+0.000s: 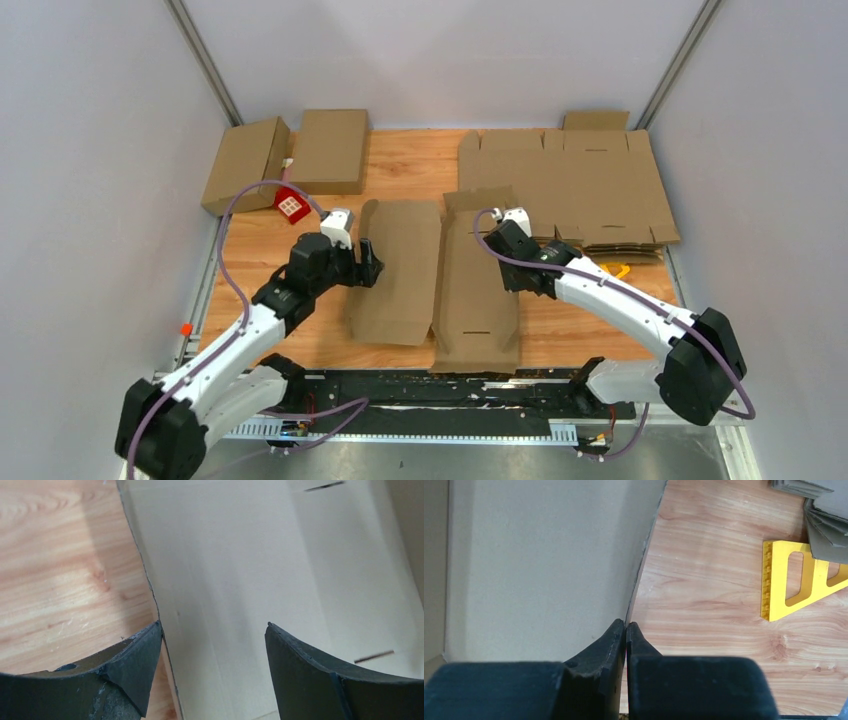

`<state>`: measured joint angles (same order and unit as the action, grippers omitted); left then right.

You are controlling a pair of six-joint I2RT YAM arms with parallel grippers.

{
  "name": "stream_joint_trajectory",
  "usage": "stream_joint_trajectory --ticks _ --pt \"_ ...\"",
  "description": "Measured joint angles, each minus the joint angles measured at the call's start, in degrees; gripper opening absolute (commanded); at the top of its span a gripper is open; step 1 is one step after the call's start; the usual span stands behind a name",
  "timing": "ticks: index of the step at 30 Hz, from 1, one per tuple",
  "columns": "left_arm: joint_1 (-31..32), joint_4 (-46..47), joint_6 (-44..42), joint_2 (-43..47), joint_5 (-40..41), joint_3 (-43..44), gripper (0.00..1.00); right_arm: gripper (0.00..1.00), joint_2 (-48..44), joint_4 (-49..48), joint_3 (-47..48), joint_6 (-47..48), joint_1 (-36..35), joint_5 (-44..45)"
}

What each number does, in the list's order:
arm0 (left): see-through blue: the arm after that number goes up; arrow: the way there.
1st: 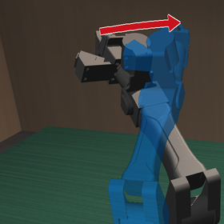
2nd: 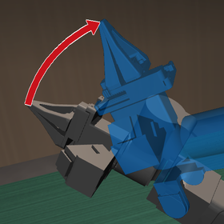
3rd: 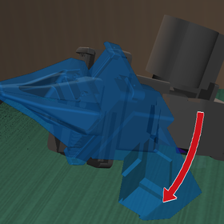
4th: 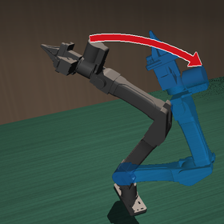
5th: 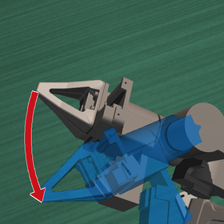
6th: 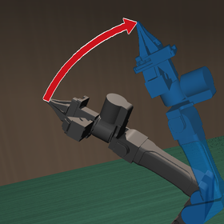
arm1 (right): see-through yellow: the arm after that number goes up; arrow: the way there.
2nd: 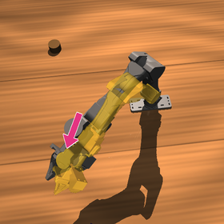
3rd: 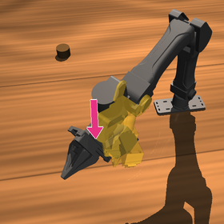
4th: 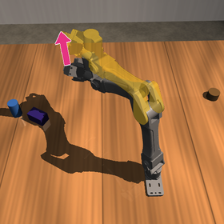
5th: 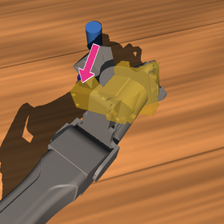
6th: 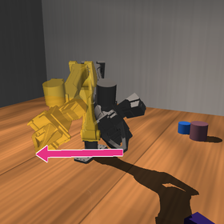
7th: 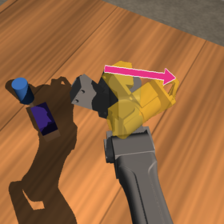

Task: Fold the paper box

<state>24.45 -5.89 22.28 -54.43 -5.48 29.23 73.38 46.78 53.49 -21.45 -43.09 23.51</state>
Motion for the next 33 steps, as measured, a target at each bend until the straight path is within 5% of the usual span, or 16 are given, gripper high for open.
stream_joint_trajectory --ticks 9,14,21,25,30,33 --pt "18.6 -4.33 -2.27 10.29 12.26 0.07 0.84 0.03 -2.84 -2.29 -1.7 -0.28 1.7 1.2" --pt "20.11 -13.09 1.7 8.72 23.17 2.36 1.0 0.03 -2.91 -2.49 -1.92 -0.68 1.77 1.99" --pt "20.15 -25.09 10.62 6.14 43.08 10.56 0.96 0.03 -3.85 -2.99 -1.92 -2.54 1.77 3.58" --pt "20.15 -24.83 9.01 7.04 38.73 11.08 0.73 0.02 -4.0 -2.99 -1.92 -3.34 1.77 4.09" --pt "20.15 -19.5 3.85 11.43 18.27 8.98 0.32 0.02 -4.0 -3.19 -1.97 -4.02 1.77 4.07" --pt "20.35 -17.73 2.12 11.41 5.11 7.96 0.21 0.03 -4.0 -3.39 -2.03 -4.07 1.77 4.07"
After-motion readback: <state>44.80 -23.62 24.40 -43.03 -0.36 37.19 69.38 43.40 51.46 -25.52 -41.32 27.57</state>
